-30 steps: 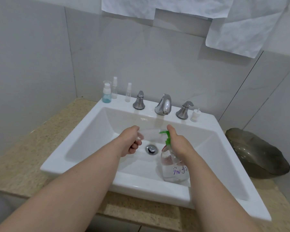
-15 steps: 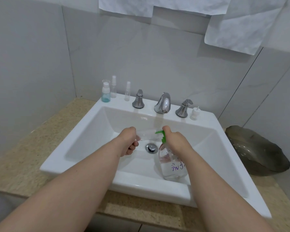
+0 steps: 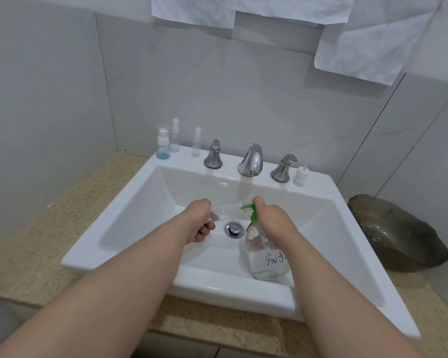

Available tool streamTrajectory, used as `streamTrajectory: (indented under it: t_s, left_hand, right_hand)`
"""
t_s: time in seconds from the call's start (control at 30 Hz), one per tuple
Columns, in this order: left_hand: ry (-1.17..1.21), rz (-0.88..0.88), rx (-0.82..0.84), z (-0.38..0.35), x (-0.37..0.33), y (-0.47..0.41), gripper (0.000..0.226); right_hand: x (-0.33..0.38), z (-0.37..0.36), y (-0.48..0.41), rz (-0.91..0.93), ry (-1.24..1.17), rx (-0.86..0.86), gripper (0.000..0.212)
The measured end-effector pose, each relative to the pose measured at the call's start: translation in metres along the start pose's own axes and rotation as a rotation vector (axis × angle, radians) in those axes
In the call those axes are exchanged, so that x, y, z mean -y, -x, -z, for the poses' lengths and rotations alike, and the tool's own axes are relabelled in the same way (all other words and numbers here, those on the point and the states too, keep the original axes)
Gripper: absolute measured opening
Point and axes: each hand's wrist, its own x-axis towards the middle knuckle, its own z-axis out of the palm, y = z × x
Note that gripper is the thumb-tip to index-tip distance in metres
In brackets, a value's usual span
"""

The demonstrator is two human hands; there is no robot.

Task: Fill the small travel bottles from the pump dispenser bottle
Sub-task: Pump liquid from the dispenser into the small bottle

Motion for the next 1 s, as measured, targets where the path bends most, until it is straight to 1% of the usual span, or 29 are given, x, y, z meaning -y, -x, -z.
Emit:
streamTrajectory:
  t_s: [0.1, 0.17, 0.23, 0.3, 0.43, 0.6, 0.73, 1.0]
  left_hand:
    - [0.009, -0.015, 0.000, 0.0001, -0.0021, 0.0021, 0.019]
    - [0.018, -0.021, -0.004, 0.0003, -0.0023, 0.0024, 0.018]
    - [0.024, -0.032, -0.020, 0.0009, -0.0014, 0.0004, 0.028]
    - [0.028, -0.035, -0.027, 0.0011, -0.0012, 0.0001, 0.030]
    - [0.018, -0.030, -0.013, 0.0001, -0.0017, 0.0013, 0.028]
    - [0.002, -0.022, -0.009, 0.0006, -0.0020, -0.0001, 0.021]
    - [0.000, -0.019, 0.020, 0.0017, -0.0011, 0.0000, 0.018]
    - [-0.017, -0.013, 0.034, 0.0018, -0.0004, -0.0036, 0.028]
  right_hand:
    - [-0.0030, -0.0004, 0.0012, -0.025, 0.039, -0.002, 0.082]
    - [-0.0036, -0.0002, 0.0009, -0.033, 0.045, -0.002, 0.089]
    - [-0.0031, -0.0005, 0.0003, -0.032, 0.048, 0.000, 0.085]
    - [-0.0034, -0.0016, -0.0012, -0.026, 0.046, 0.004, 0.076]
    - [-0.0036, -0.0024, -0.0039, -0.011, 0.018, 0.000, 0.060]
    - [-0.0035, -0.0034, -0.0070, 0.013, 0.010, -0.016, 0.051]
    - [-0.0041, -0.0026, -0.0064, 0.015, 0.000, -0.023, 0.050]
    - [-0.0057, -0.0017, -0.0064, -0.006, -0.038, -0.039, 0.052]
